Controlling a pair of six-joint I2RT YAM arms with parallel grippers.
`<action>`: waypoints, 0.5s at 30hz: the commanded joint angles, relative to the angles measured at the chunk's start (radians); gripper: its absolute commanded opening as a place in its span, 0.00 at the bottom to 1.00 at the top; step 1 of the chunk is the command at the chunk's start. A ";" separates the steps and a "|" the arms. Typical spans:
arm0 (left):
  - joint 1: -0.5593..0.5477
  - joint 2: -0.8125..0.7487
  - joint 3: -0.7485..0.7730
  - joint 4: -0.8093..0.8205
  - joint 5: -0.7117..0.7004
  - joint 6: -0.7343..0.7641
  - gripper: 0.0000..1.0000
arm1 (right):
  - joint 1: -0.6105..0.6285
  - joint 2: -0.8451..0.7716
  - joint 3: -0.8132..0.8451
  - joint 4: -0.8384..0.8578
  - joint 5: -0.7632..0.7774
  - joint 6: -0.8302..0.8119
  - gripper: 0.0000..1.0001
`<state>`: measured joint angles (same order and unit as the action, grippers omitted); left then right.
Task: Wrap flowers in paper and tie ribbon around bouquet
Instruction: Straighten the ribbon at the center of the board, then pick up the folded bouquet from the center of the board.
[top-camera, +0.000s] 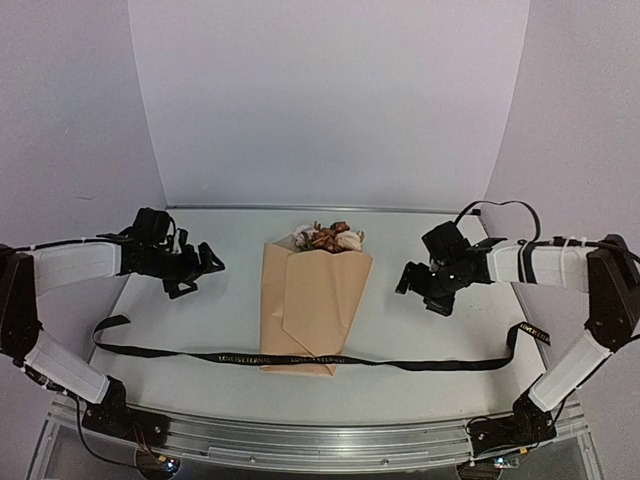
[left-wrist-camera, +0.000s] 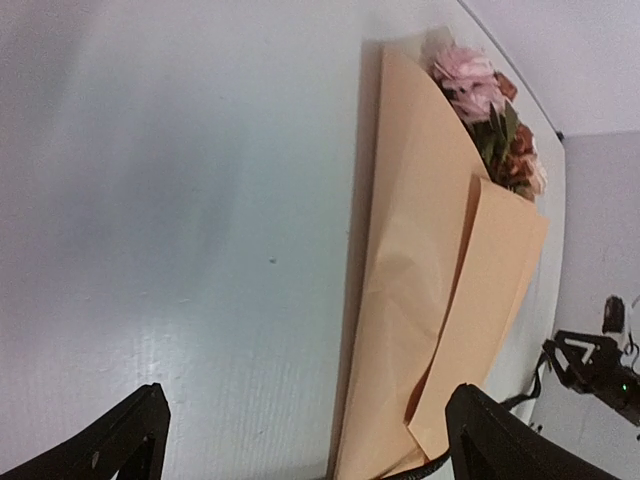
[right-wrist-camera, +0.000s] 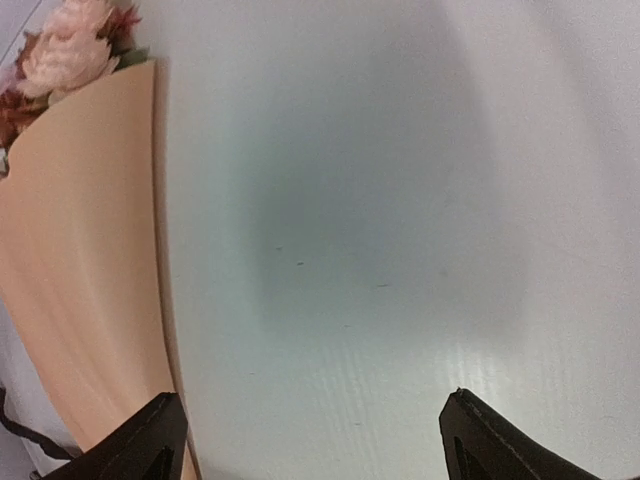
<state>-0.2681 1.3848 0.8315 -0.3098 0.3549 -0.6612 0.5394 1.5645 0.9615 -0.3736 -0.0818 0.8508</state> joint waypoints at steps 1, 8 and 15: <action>-0.060 0.111 0.055 0.177 0.191 0.045 1.00 | 0.093 0.119 0.094 0.163 -0.116 -0.019 0.90; -0.151 0.242 0.061 0.305 0.278 0.043 1.00 | 0.189 0.239 0.126 0.238 -0.144 0.004 0.93; -0.230 0.384 0.113 0.353 0.240 0.043 1.00 | 0.209 0.319 0.167 0.242 -0.141 0.026 0.87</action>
<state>-0.4667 1.7265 0.8866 -0.0267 0.5918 -0.6313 0.7453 1.8537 1.0802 -0.1586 -0.2281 0.8647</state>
